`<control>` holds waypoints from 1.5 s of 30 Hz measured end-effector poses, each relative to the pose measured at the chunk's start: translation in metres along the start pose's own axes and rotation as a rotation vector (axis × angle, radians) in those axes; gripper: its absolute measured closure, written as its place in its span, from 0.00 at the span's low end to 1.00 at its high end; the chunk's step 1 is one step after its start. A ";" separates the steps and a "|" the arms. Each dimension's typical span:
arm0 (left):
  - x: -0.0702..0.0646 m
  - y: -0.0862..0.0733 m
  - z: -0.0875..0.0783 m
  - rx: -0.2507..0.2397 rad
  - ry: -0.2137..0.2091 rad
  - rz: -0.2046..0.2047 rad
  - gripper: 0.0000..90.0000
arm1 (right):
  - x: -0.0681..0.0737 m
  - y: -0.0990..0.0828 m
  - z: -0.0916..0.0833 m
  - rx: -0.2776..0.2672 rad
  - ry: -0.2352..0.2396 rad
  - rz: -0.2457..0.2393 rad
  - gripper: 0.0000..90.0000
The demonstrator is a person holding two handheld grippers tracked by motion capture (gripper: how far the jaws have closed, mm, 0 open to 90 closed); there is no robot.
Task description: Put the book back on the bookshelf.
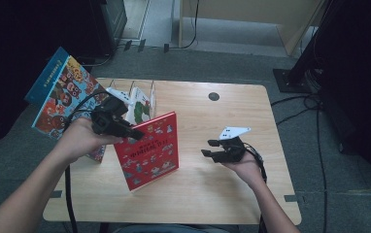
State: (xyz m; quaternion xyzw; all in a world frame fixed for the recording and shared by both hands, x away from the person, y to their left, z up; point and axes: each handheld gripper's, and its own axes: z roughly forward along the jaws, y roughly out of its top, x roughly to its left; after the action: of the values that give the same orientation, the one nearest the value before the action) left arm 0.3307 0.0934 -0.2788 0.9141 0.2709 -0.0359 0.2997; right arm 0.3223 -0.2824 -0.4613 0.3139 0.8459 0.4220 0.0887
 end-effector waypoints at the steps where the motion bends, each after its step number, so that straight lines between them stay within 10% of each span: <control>1: 0.001 -0.003 -0.004 -0.005 0.010 -0.003 0.89 | -0.002 -0.002 0.001 0.017 -0.009 -0.011 0.54; 32: 0.035 -0.102 -0.083 -0.129 0.165 -0.343 0.89 | -0.033 -0.030 0.023 0.091 -0.054 0.076 0.51; 45: 0.073 -0.093 -0.084 -0.178 0.243 -0.503 0.89 | -0.030 -0.035 0.030 0.115 -0.057 0.059 0.53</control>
State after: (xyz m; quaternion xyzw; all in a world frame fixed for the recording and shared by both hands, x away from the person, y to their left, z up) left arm 0.3370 0.2379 -0.2761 0.7858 0.5250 0.0246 0.3260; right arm 0.3429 -0.2962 -0.5104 0.3550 0.8563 0.3660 0.0820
